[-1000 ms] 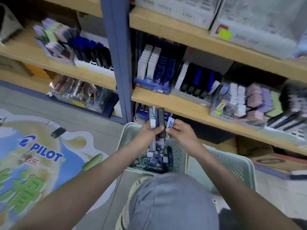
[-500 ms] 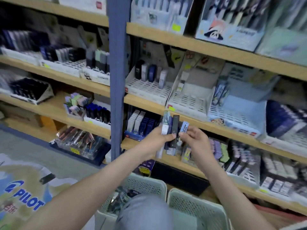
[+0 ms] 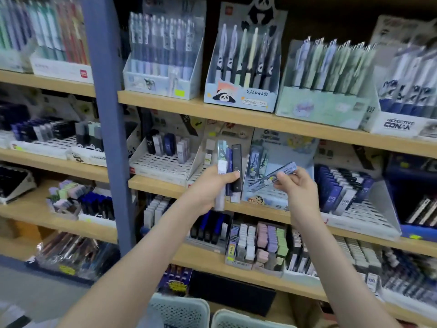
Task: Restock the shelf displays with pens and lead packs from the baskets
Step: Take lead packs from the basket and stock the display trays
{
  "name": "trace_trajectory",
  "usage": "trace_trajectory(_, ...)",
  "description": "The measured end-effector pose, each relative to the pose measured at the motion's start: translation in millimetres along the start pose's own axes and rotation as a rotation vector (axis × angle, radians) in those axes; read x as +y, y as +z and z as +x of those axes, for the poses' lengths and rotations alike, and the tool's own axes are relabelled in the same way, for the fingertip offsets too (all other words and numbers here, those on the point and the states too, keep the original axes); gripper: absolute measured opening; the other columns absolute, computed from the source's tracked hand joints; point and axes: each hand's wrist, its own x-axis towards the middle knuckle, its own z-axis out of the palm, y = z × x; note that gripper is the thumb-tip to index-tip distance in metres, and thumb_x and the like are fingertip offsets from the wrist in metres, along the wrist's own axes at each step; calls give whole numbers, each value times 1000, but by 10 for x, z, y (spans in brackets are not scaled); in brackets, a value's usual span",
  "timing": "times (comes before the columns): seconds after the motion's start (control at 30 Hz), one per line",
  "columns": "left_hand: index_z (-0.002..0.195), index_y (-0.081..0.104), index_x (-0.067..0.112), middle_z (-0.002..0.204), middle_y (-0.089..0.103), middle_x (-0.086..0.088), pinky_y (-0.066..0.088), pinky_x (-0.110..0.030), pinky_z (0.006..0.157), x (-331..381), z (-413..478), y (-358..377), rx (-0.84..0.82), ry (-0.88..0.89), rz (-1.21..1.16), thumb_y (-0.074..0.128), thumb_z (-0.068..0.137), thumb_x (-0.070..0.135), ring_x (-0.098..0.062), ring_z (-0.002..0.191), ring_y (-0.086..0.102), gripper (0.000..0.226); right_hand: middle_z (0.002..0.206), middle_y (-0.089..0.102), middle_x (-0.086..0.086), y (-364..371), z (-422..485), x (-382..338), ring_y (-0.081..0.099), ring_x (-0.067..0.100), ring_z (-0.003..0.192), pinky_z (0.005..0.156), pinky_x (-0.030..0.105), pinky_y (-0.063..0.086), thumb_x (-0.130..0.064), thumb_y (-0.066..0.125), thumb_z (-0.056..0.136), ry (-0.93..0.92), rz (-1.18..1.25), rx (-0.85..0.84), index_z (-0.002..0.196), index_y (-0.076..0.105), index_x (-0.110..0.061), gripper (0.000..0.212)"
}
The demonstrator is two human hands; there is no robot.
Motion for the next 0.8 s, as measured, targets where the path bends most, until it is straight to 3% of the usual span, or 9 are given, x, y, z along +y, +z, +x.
trace_trajectory(0.07, 119, 60, 3, 106, 70, -7, 53, -27, 77, 25, 83, 10, 28, 10, -51, 60, 94, 11, -18, 94, 66, 26, 98, 68, 6, -31, 131, 3, 64, 12, 82, 83, 32, 52, -15, 56, 95, 12, -43, 15, 132, 47, 0, 41)
trace_trajectory(0.17, 119, 60, 3, 96, 70, -4, 54, -22, 62, -13, 172, -7, 46, 9, -86, 58, 95, 9, -14, 82, 66, 25, 95, 68, 3, -12, 356, 51, 66, 11, 86, 90, 40, 52, -17, 55, 97, 5, -132, 30, 125, 53, -1, 33)
trace_trajectory(0.3, 121, 59, 4, 102, 70, -6, 56, -26, 71, -135, 330, -79, 85, 16, -82, 58, 95, 9, -17, 86, 66, 27, 97, 65, 3, 105, 580, 125, 64, 15, 90, 79, 31, 47, -19, 54, 97, 19, -223, -17, 142, 37, -4, 50)
trace_trajectory(0.4, 122, 59, 9, 109, 69, -7, 56, -25, 71, -197, 426, -115, 77, 20, -84, 57, 95, 10, -18, 92, 66, 26, 89, 62, -5, 183, 671, 188, 62, 21, 97, 87, 39, 47, -20, 54, 97, 8, -330, -63, 145, 33, -3, 55)
trace_trajectory(0.47, 119, 60, 13, 109, 70, -4, 56, -23, 73, -229, 461, -127, 62, 34, -80, 57, 96, 10, -17, 95, 66, 23, 96, 64, 2, 202, 719, 214, 61, 25, 101, 88, 41, 46, -20, 53, 98, -11, -375, -61, 143, 35, -3, 52)
trace_trajectory(0.63, 112, 63, 17, 111, 70, -6, 53, -39, 90, -309, 528, -173, 60, 25, -115, 57, 96, 11, -24, 104, 65, 19, 90, 63, 2, 259, 799, 178, 62, 27, 95, 74, 37, 45, -20, 51, 98, -80, -593, -128, 131, 47, -7, 36)
trace_trajectory(0.7, 117, 62, 15, 111, 70, -6, 55, -35, 85, -308, 534, -178, 49, 31, -122, 57, 96, 11, -21, 101, 66, 22, 92, 60, 2, 304, 835, 151, 62, 28, 95, 76, 38, 46, -19, 49, 99, -90, -682, -177, 131, 47, -5, 35)
trace_trajectory(0.8, 118, 62, 15, 109, 70, -3, 55, -27, 77, -289, 518, -176, 42, 41, -158, 57, 96, 12, -16, 95, 66, 22, 93, 61, 8, 349, 888, 150, 60, 29, 93, 64, 34, 41, -19, 48, 99, -143, -765, -224, 107, 49, -7, 14)
